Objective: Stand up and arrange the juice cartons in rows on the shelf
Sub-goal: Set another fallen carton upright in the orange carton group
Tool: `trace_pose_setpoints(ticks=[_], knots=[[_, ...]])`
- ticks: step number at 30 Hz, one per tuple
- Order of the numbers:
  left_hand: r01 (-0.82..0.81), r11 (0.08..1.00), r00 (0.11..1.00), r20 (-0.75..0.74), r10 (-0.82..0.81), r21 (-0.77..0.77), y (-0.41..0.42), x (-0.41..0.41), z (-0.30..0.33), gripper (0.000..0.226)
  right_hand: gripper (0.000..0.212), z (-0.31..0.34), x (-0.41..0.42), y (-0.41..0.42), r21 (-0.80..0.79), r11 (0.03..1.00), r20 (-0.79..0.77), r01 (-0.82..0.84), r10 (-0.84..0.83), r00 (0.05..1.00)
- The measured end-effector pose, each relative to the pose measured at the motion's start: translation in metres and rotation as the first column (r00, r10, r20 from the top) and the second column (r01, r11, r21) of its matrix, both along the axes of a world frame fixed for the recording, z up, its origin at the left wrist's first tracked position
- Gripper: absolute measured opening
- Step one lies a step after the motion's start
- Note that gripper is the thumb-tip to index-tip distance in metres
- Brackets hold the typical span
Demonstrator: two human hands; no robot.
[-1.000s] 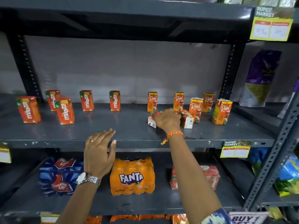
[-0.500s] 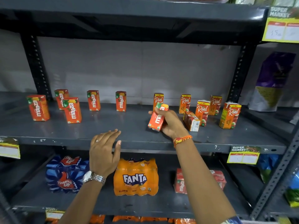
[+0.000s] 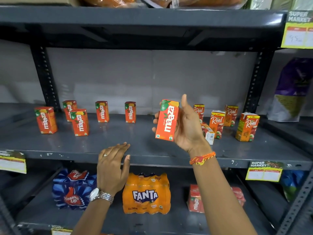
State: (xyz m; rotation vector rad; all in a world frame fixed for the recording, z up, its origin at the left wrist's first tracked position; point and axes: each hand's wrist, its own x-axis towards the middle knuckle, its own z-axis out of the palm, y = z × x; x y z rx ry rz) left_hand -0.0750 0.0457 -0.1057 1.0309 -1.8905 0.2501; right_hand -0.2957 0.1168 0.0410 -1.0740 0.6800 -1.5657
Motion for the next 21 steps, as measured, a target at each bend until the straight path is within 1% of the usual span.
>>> trace_pose_setpoints(ticks=[1, 4, 5, 8, 10, 13, 14, 15, 17, 18, 20, 21], knots=[[-0.005, 1.0, 1.0, -0.003, 0.005, 0.0, 0.0, 0.0, 0.0, 0.043, 0.066, 0.001, 0.001, 0.0, -0.012, 1.0, -0.01, 0.004, -0.005, 1.0], [-0.008, 1.0, 1.0, 0.005, 0.008, 0.0, 0.0, 0.0, 0.0, 0.043, 0.039, 0.001, 0.005, -0.009, -0.009, 0.999, -0.053, 0.047, -0.048, 0.997], [-0.006, 1.0, 1.0, 0.009, 0.006, 0.004, 0.0, 0.0, 0.0, 0.043, 0.035, 0.001, 0.006, -0.014, 0.0, 0.998, -0.054, 0.062, -0.062, 0.997], [-0.004, 0.999, 1.0, 0.024, 0.003, 0.033, 0.0, 0.003, 0.001, 0.044, 0.028, -0.002, 0.013, -0.04, 0.018, 0.993, -0.056, 0.118, -0.116, 0.992], [0.009, 0.999, 0.999, 0.051, -0.011, 0.042, 0.0, 0.007, 0.002, 0.044, 0.026, -0.005, 0.02, -0.061, 0.06, 0.98, -0.078, 0.192, -0.187, 0.979], [0.031, 1.0, 0.991, 0.133, -0.032, 0.005, -0.004, 0.017, 0.007, 0.043, 0.022, -0.008, 0.036, -0.09, 0.061, 0.957, -0.151, 0.284, -0.273, 0.95], [0.011, 1.0, 0.992, 0.129, -0.012, 0.003, -0.008, 0.024, 0.008, 0.044, 0.019, -0.008, 0.042, -0.099, 0.053, 0.952, -0.189, 0.3, -0.285, 0.94], [-0.019, 1.0, 0.995, 0.099, 0.017, 0.02, -0.013, 0.031, 0.009, 0.045, 0.017, -0.007, 0.048, -0.106, 0.05, 0.952, -0.22, 0.303, -0.286, 0.933], [-0.067, 0.995, 0.997, 0.04, 0.064, 0.077, -0.024, 0.052, 0.008, 0.049, 0.02, -0.006, 0.062, -0.119, 0.057, 0.961, -0.243, 0.272, -0.251, 0.937], [-0.078, 0.993, 0.996, 0.051, 0.074, 0.085, -0.028, 0.061, 0.006, 0.051, 0.02, -0.006, 0.069, -0.126, 0.058, 0.968, -0.241, 0.245, -0.225, 0.944], [-0.072, 0.995, 0.991, 0.114, 0.064, 0.065, -0.031, 0.072, 0.002, 0.052, 0.01, -0.008, 0.084, -0.138, 0.051, 0.982, -0.228, 0.183, -0.167, 0.959], [-0.06, 0.996, 0.99, 0.131, 0.051, 0.063, -0.031, 0.074, 0.002, 0.052, 0.009, -0.008, 0.092, -0.143, 0.048, 0.986, -0.229, 0.161, -0.146, 0.962]])
